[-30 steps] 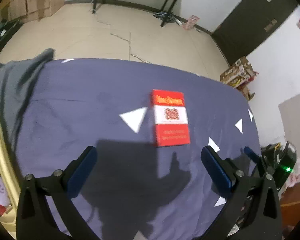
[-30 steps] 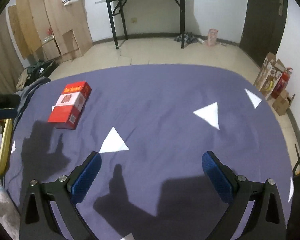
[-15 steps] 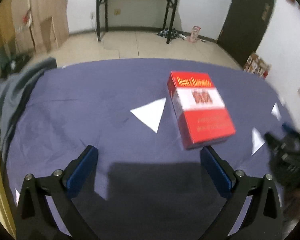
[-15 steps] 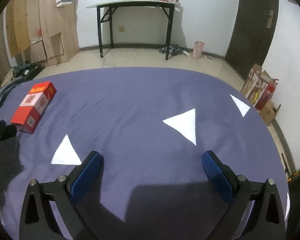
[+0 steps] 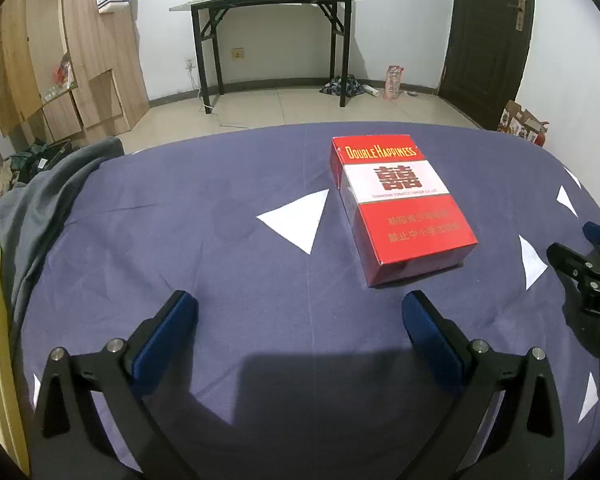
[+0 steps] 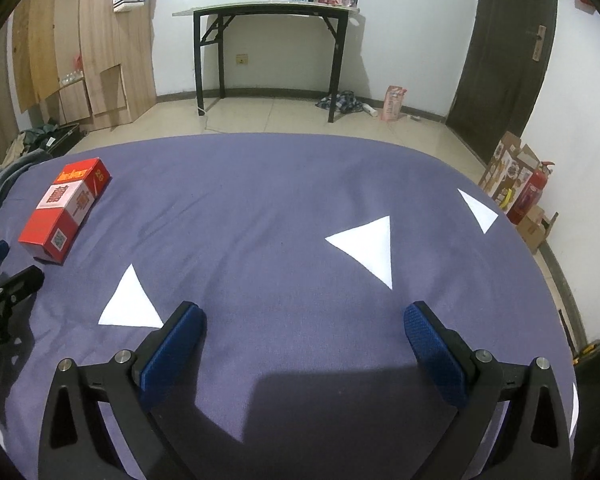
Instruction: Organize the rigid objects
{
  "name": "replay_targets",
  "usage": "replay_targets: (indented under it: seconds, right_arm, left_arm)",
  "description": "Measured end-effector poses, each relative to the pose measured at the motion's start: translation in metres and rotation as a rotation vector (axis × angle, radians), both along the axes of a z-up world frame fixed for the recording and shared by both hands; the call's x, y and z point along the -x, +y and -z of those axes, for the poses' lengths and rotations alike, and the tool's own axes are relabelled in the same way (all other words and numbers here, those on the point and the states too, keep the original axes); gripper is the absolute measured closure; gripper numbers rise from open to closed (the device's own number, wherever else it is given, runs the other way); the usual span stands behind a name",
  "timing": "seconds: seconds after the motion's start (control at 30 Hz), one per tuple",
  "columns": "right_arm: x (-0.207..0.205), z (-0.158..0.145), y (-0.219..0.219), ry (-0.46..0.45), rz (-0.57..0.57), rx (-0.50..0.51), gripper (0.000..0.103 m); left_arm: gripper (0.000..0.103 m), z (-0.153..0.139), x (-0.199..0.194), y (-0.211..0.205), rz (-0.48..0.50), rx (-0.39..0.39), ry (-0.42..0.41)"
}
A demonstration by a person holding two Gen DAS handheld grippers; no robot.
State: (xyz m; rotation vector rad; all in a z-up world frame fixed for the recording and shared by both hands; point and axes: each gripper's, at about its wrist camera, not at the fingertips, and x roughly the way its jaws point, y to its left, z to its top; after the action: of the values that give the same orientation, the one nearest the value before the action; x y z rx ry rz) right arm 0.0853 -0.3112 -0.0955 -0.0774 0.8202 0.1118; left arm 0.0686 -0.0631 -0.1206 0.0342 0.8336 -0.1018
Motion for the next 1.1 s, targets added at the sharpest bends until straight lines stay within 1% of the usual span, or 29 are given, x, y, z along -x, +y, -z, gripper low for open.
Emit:
replay_targets:
  seconds: [1.1]
  right_arm:
    - [-0.0010, -0.0010, -0.0035, -0.001, -0.002, -0.003, 0.000]
  left_arm:
    - [0.000, 0.0000, 0.0002, 0.0004, 0.001, 0.000, -0.001]
